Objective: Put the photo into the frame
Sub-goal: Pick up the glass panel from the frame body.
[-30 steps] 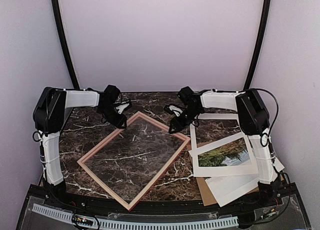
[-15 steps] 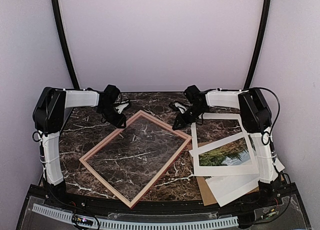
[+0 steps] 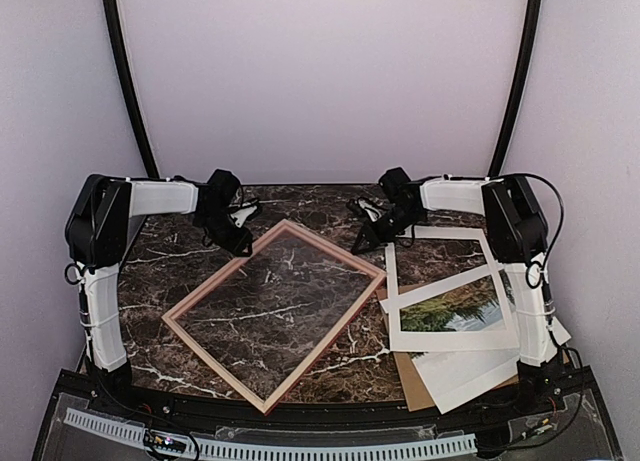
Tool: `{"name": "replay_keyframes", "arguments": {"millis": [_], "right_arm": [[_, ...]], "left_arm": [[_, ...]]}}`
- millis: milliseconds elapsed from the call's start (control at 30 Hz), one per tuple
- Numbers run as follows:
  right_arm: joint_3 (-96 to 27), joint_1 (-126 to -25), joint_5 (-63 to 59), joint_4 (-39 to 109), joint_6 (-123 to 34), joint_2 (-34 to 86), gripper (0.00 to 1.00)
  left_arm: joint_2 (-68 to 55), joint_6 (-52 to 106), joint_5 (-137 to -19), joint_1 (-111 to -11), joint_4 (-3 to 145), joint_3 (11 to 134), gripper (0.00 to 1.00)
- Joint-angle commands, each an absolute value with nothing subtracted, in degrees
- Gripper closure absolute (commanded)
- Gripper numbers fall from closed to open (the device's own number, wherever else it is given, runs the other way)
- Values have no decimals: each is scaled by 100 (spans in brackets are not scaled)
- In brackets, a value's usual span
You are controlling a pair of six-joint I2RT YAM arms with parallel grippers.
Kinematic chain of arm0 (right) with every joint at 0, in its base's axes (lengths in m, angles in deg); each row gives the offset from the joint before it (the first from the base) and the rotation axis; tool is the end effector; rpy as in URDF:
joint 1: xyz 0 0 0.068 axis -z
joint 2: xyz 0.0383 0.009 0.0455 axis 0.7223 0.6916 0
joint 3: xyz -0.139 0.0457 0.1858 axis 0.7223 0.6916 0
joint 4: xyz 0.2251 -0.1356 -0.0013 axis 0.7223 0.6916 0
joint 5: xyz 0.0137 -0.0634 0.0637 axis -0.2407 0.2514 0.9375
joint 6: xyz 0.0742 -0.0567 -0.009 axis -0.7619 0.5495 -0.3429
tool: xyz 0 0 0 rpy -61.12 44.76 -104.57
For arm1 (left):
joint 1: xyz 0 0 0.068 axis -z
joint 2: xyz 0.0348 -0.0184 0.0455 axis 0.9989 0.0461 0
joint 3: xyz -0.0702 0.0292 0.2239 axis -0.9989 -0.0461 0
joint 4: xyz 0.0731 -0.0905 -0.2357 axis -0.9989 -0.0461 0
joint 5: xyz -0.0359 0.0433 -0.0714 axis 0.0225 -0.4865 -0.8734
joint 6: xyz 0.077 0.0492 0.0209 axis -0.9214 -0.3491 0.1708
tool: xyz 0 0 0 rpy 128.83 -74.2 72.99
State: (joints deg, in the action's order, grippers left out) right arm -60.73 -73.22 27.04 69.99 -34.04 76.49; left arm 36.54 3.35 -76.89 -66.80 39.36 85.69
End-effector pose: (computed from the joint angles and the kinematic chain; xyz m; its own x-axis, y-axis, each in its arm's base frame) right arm 0.3987 0.2598 0.0835 -0.7698 -0.4511 -0.4517 -0.6378 0.5713 0.5165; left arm 0.4084 -0.1647 0.0897 -0.7292 0.4899 -0.4777 0.5652 0.8248 -0.0170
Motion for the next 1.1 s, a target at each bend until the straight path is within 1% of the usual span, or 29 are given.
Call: {"name": "replay_keyframes", "arguments": {"millis": [0,133,533,600,667,767,933,1067], "right_arm": [[-5980,-7163,2712,7058,-3380,7323,100],[-5933,-7082,2830,7040,-3340,7056,100],[-5962,-7063,3144,7142,-3138,6576,100],[-5897,-7067,3258,7105,-3109,6400,100],[-5880,-7067,3392,7075,-3106,6225,100],[-5914,-7067,3528,7029,-3159,5948,100],[-6073,-7067,3729,7103,-3244,5638,100],[-6082,-7073,3951,7028,-3358,5422,100]], "left_arm": [[3231,416,-7664,-6644,3865,8586,58],[3104,482,-7762,-6650,3966,8598,58],[2727,631,-8754,-6653,4494,8745,52],[2669,639,-8897,-6653,4630,8780,50],[2629,639,-9063,-6653,4734,8821,46],[2607,613,-9244,-6653,4802,8944,38],[2595,462,-9410,-6653,4863,9082,32],[2599,269,-9572,-6674,4922,9109,29]]}}
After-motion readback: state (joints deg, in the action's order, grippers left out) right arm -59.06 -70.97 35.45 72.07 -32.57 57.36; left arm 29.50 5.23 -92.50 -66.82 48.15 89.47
